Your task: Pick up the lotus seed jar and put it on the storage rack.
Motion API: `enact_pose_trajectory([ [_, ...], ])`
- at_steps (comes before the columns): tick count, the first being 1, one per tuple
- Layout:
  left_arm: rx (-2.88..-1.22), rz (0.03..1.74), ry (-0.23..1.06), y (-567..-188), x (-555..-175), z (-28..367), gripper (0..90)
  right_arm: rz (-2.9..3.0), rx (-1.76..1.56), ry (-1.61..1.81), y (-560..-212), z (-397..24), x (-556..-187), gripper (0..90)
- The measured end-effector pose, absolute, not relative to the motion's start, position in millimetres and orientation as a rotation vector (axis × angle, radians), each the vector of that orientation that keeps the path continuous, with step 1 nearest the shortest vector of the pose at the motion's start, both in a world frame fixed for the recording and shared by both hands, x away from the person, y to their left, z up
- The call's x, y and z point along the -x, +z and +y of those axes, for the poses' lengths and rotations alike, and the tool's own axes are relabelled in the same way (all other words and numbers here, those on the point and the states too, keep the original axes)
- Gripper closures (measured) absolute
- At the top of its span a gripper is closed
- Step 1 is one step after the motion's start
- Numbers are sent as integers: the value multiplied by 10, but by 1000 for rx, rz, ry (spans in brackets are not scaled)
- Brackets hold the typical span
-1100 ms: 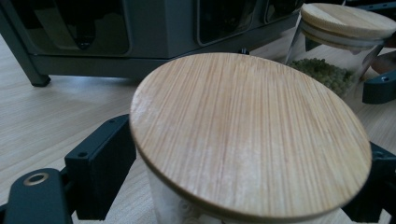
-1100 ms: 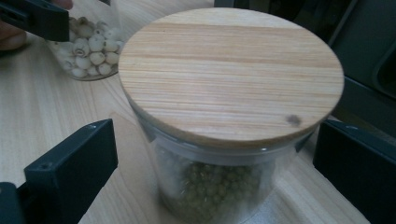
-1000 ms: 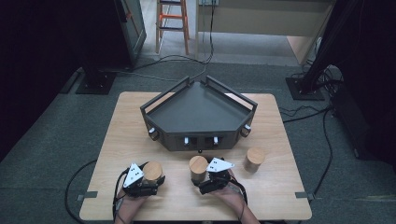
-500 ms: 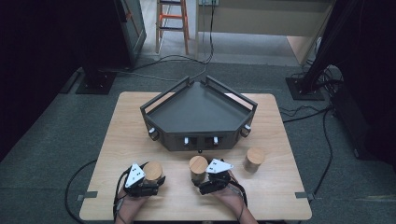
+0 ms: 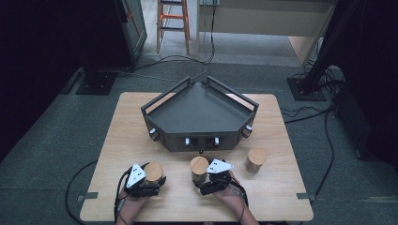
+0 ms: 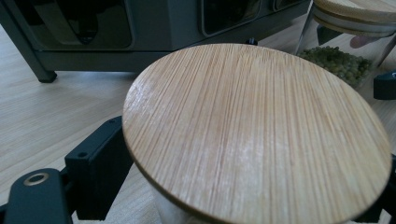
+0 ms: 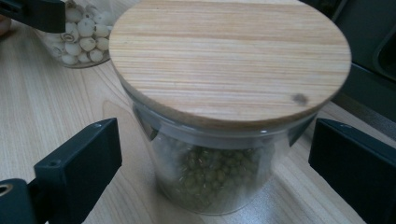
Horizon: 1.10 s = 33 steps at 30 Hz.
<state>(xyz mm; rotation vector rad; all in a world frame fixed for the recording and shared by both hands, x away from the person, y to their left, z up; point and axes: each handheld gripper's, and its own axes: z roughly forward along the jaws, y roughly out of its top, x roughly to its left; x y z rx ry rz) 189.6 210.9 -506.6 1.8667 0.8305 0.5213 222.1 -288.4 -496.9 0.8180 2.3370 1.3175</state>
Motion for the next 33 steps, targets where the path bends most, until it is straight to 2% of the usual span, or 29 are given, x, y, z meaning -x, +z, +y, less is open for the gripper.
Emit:
enact_pose_trajectory([
  [18, -1865, 849, 529, -5062, -1888, 2085, 123, 2336, -812, 1298, -4961, -2858, -2209, 23],
  [23, -1866, 825, 526, -5070, -1889, 2106, 179, 2336, -812, 1296, -4960, -2856, -2209, 23],
  [24, -1868, 826, 533, -5069, -1882, 2095, 226, 2337, -812, 1293, -4958, -2854, -2209, 23],
  [33, -1870, 828, 531, -5066, -1886, 2093, 240, 2337, -815, 1291, -4956, -2850, -2209, 23],
])
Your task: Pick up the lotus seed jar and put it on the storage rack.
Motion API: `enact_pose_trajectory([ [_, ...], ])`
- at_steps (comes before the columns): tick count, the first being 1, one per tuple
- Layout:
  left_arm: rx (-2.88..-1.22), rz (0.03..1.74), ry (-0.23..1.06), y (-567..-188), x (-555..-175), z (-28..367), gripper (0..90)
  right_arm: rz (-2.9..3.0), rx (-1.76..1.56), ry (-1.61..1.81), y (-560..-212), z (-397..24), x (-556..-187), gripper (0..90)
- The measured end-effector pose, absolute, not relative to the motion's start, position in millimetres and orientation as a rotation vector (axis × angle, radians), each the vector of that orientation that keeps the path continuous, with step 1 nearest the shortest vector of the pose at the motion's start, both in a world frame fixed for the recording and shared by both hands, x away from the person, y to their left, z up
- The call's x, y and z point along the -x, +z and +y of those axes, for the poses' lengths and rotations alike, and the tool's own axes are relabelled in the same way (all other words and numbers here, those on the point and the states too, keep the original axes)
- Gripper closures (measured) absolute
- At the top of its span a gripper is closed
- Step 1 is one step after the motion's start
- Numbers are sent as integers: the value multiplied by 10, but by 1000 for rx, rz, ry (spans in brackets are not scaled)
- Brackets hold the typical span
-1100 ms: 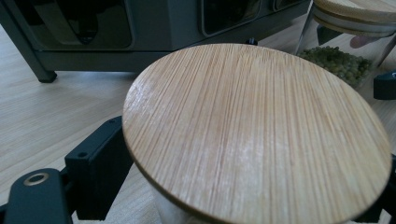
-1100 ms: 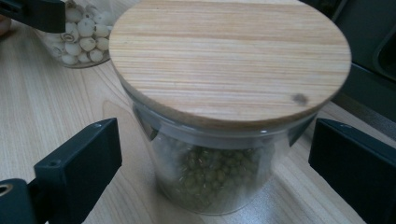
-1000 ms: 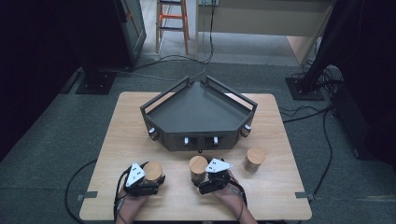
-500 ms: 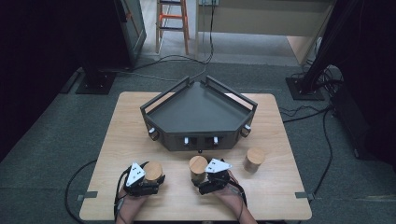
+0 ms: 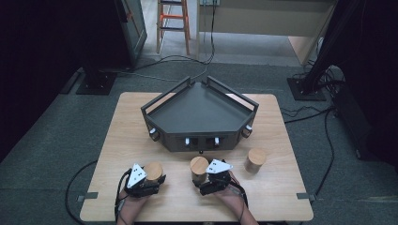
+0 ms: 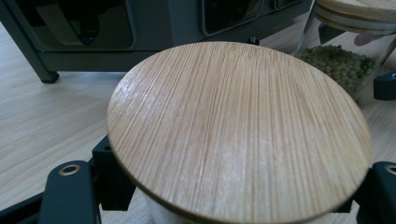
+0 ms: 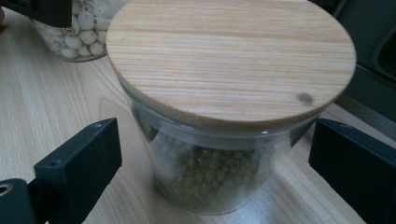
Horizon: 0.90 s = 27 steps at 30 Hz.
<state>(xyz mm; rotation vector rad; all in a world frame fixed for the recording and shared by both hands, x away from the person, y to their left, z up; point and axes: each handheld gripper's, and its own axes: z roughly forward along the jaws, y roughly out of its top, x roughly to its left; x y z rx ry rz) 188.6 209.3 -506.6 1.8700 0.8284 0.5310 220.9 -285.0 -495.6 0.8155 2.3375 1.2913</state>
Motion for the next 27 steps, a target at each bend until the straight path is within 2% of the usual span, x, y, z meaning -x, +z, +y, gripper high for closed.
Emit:
enact_pose_trajectory([
  [27, -1857, 843, 559, -5071, -1833, 2079, 251, 2340, -816, 1279, -4949, -2833, -2210, 23],
])
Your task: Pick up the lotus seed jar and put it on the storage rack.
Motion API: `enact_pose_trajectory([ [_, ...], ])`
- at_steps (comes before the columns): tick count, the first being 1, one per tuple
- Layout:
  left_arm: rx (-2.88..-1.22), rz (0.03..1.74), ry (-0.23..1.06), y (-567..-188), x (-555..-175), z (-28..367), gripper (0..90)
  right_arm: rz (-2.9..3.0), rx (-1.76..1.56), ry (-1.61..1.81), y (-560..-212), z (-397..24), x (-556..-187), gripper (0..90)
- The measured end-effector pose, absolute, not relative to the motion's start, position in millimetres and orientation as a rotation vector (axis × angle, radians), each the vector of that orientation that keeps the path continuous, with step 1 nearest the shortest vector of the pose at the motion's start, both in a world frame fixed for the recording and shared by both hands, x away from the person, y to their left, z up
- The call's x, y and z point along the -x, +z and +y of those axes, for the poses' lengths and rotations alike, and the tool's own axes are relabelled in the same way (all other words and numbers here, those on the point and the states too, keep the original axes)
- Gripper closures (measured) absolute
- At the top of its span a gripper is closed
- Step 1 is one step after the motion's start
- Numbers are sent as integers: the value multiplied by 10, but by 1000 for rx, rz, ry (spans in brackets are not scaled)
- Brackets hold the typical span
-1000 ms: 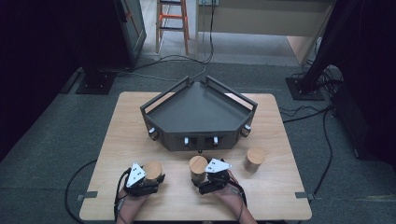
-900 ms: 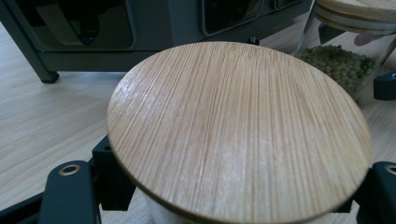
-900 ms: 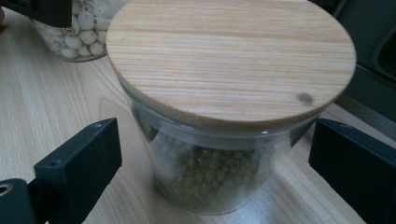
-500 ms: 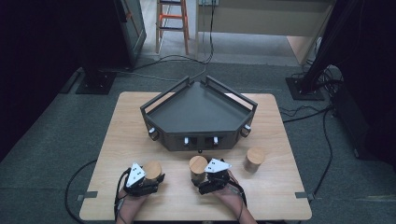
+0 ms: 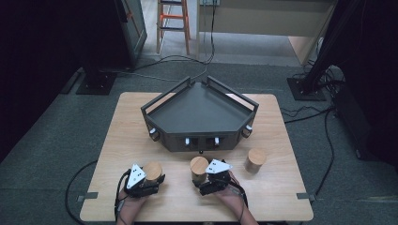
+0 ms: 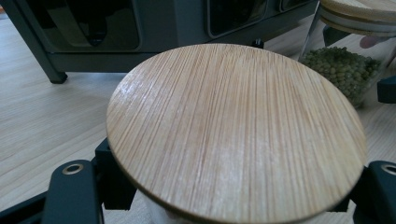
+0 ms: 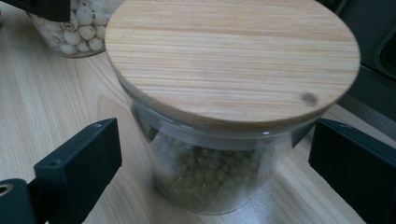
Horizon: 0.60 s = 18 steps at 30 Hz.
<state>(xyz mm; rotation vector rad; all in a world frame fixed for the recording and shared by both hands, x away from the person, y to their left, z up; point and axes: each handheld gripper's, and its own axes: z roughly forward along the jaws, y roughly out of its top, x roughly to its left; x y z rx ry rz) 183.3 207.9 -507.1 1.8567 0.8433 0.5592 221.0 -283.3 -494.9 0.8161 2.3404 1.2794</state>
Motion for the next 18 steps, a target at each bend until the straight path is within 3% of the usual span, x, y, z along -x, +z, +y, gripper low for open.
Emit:
enact_pose_trajectory([
  [18, -1817, 850, 561, -5075, -1798, 2129, 251, 2329, -800, 1285, -4961, -2829, -2198, 0],
])
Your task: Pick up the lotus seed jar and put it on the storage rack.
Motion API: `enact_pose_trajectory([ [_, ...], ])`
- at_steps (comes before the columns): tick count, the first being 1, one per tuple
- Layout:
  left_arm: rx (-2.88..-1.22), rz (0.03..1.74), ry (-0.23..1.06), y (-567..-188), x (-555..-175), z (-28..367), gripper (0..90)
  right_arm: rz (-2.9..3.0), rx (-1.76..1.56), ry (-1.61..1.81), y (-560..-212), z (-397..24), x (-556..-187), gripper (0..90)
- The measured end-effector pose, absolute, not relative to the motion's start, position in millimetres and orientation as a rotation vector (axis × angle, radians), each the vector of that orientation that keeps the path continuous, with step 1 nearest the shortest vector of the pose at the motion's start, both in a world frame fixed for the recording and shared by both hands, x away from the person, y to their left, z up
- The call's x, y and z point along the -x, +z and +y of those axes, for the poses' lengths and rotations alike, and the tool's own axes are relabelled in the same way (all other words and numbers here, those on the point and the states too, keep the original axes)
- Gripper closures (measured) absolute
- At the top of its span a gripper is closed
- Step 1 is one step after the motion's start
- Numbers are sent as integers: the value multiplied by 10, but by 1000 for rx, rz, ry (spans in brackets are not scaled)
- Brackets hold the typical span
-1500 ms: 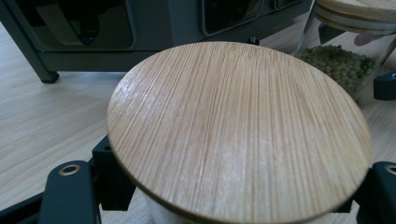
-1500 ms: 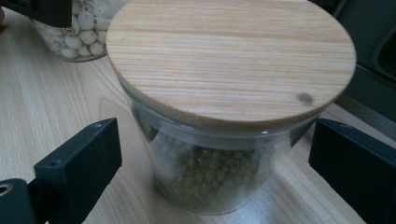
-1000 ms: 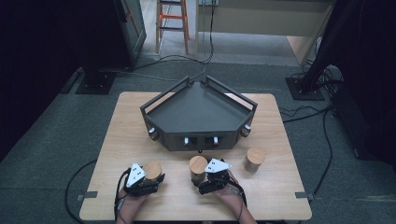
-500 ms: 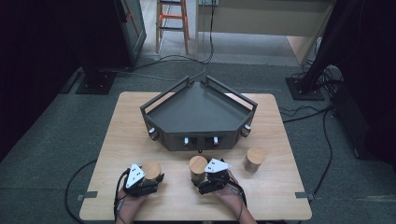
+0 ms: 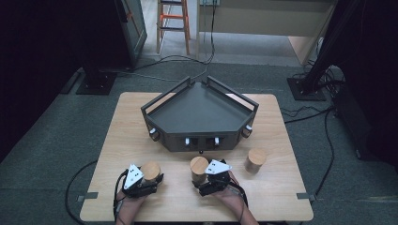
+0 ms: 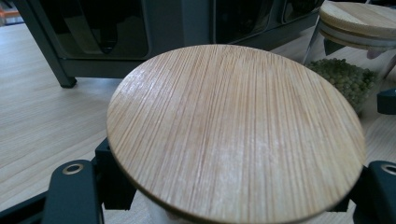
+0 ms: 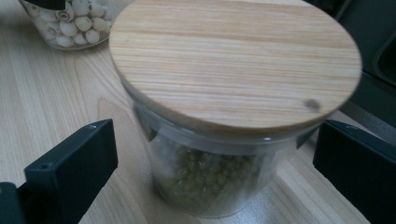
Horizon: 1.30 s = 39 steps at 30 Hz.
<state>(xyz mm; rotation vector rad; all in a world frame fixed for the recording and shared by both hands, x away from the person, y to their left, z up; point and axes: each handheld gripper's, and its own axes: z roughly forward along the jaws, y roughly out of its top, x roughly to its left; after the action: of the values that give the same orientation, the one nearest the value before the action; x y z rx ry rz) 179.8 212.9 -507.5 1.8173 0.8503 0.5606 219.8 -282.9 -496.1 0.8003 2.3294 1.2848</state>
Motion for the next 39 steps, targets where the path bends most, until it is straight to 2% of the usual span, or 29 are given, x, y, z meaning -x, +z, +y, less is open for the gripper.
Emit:
enact_pose_trajectory([
  [9, -1781, 862, 526, -5014, -1848, 2180, 251, 2331, -799, 1264, -4951, -2803, -2192, 0],
  [20, -1793, 814, 554, -4744, -1949, 2063, 251, 2339, -808, 1262, -4944, -2801, -2203, 0],
  [39, -1828, 779, 553, -4506, -2151, 2021, 251, 2358, -803, 1236, -4923, -2772, -2214, 6],
])
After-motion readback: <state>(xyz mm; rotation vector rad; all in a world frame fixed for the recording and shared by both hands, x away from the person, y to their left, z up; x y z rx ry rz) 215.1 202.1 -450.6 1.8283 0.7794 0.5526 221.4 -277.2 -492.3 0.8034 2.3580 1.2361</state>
